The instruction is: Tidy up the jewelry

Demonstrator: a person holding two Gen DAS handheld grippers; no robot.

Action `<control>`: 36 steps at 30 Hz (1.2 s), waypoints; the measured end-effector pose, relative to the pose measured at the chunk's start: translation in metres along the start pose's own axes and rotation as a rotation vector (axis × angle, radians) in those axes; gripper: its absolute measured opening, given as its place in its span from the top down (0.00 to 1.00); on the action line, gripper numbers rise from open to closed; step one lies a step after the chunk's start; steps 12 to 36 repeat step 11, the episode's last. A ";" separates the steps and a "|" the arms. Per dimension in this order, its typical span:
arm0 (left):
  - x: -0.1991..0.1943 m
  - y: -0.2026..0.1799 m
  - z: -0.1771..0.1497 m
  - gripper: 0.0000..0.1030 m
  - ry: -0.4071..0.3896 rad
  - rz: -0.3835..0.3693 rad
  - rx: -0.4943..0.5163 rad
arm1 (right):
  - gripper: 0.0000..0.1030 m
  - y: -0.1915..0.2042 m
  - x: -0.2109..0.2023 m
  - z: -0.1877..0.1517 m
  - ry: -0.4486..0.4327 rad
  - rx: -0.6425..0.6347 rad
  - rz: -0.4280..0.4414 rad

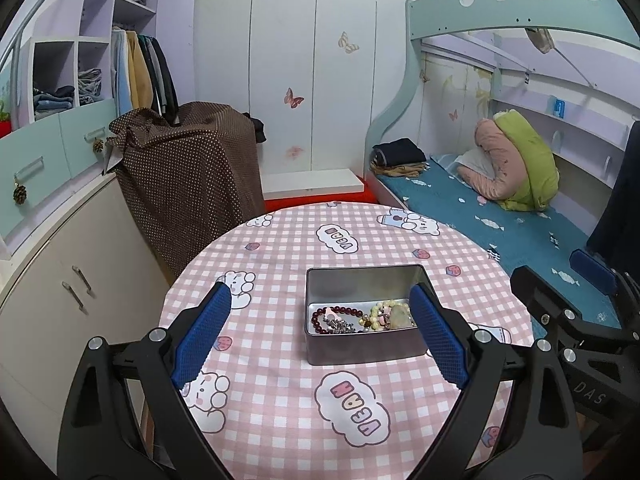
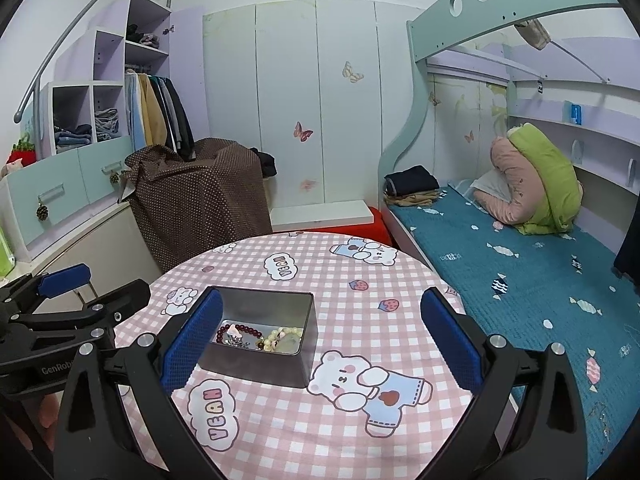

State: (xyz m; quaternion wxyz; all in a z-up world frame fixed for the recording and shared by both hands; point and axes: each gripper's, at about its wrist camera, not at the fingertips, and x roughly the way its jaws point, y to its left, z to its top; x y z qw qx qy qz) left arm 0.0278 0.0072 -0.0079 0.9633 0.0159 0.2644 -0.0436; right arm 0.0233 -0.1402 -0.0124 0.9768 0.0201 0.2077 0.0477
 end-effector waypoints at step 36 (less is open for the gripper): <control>0.007 0.004 -0.002 0.12 0.029 -0.003 -0.008 | 0.07 0.001 0.003 -0.003 0.014 0.004 -0.003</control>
